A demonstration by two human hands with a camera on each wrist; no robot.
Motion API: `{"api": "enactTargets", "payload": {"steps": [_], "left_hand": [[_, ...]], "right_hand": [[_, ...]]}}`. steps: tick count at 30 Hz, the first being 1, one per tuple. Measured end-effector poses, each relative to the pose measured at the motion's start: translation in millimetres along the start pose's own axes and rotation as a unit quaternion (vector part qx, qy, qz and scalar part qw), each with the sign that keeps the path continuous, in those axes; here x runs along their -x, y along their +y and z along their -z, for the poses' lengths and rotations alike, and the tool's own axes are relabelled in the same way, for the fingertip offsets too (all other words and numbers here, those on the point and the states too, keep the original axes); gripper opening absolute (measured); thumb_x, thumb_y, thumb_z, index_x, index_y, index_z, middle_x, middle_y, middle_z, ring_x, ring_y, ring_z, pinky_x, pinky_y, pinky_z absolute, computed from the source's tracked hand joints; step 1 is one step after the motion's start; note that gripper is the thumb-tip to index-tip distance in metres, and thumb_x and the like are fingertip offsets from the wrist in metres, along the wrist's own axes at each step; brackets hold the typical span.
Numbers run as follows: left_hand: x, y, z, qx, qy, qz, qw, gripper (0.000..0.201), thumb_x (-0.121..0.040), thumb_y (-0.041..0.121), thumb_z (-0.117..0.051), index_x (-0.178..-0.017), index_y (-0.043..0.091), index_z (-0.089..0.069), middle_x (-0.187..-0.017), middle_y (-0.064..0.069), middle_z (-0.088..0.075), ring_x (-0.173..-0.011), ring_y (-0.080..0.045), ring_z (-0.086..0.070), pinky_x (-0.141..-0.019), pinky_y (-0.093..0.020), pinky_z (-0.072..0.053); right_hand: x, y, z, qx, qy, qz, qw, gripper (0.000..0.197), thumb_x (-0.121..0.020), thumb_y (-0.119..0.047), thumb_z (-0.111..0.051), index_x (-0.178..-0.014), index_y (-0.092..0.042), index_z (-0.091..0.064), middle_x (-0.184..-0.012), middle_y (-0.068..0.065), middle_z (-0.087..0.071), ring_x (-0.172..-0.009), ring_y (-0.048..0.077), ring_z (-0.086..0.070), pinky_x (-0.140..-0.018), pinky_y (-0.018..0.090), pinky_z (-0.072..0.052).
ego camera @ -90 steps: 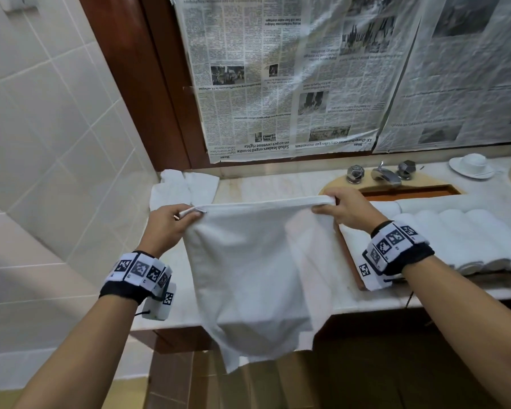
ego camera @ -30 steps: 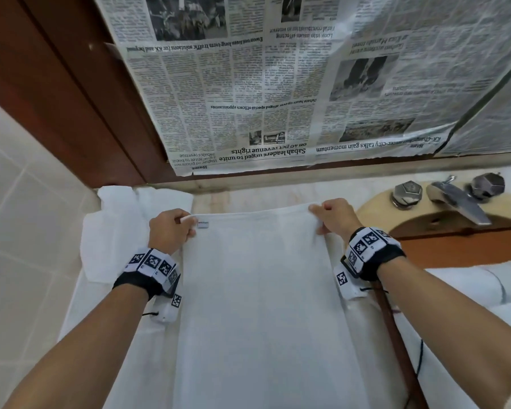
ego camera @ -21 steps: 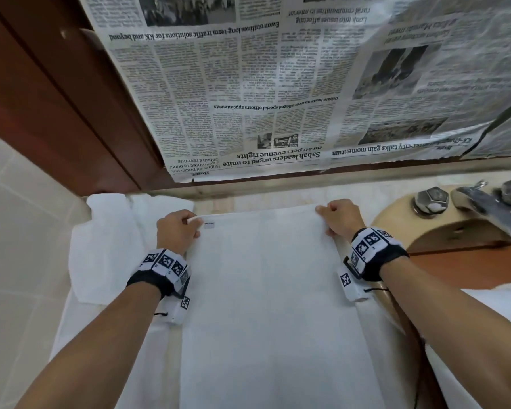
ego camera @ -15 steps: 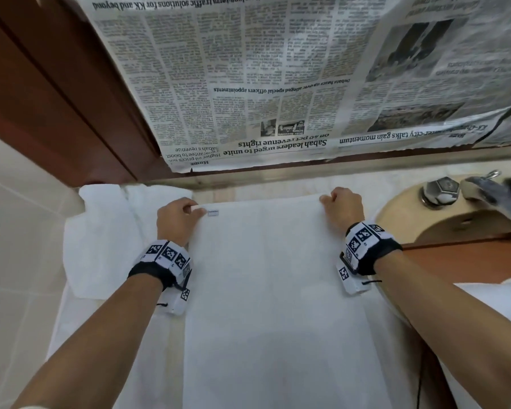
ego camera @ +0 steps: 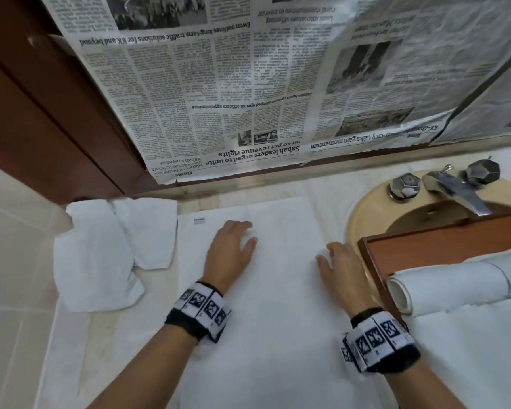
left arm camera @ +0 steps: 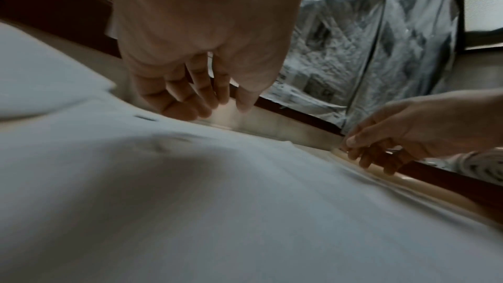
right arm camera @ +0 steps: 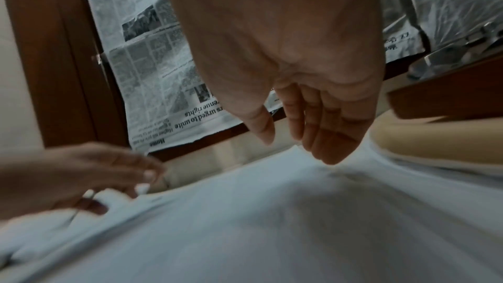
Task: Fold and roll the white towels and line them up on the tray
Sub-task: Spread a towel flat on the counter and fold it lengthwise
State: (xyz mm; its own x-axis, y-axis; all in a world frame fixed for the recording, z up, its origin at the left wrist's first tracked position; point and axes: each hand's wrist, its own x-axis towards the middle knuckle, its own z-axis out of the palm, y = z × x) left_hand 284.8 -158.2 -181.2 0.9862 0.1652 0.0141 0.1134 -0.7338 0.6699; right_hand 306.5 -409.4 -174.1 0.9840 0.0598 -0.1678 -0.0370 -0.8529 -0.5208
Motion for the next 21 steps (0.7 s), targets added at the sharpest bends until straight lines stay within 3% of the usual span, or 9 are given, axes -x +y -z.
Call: {"api": "enactTargets", "payload": {"steps": [5, 8, 14, 21], "left_hand": [[-36.5, 45.6, -45.8, -0.046, -0.113, -0.064, 0.99, 0.039, -0.1, 0.033, -0.055, -0.138, 0.024, -0.056, -0.134, 0.001, -0.054, -0.119, -0.02, -0.054, -0.099, -0.035, -0.045], [-53.0, 67.5, -69.0, -0.073, -0.16, -0.098, 0.979, 0.037, -0.1, 0.029, -0.054, -0.137, 0.026, -0.057, -0.132, 0.001, -0.054, -0.119, -0.021, -0.053, -0.098, -0.038, -0.047], [-75.8, 83.2, -96.3, -0.106, -0.179, -0.1, 0.973, 0.031, -0.098, 0.02, -0.056, -0.125, 0.031, -0.068, -0.116, 0.0, -0.057, -0.109, -0.023, -0.057, -0.092, -0.037, -0.05], [-88.8, 84.2, -100.8, -0.107, -0.195, -0.099, 0.97, 0.019, -0.096, 0.017, -0.061, -0.11, 0.022, -0.074, -0.11, -0.002, -0.058, -0.105, -0.022, -0.058, -0.09, -0.038, -0.05]], "right_hand": [[7.9, 12.6, 0.5, 0.061, -0.031, -0.02, 0.997, 0.027, -0.097, -0.026, -0.056, -0.113, -0.004, -0.057, -0.117, 0.013, -0.053, -0.113, 0.032, -0.05, -0.085, 0.039, -0.044], [7.7, 15.1, 0.4, 0.08, -0.034, -0.027, 0.996, 0.028, -0.098, -0.025, -0.053, -0.117, -0.004, -0.056, -0.122, 0.012, -0.051, -0.117, 0.031, -0.048, -0.088, 0.038, -0.044], [10.6, 19.5, -1.0, 0.056, -0.028, -0.047, 0.997, 0.026, -0.099, -0.023, -0.051, -0.117, -0.007, -0.058, -0.123, 0.009, -0.053, -0.114, 0.028, -0.052, -0.088, 0.037, -0.045], [17.7, 20.8, -2.4, 0.056, -0.007, -0.05, 0.997, 0.018, -0.099, -0.019, -0.049, -0.106, -0.007, -0.062, -0.11, 0.008, -0.059, -0.099, 0.027, -0.059, -0.078, 0.033, -0.042]]}}
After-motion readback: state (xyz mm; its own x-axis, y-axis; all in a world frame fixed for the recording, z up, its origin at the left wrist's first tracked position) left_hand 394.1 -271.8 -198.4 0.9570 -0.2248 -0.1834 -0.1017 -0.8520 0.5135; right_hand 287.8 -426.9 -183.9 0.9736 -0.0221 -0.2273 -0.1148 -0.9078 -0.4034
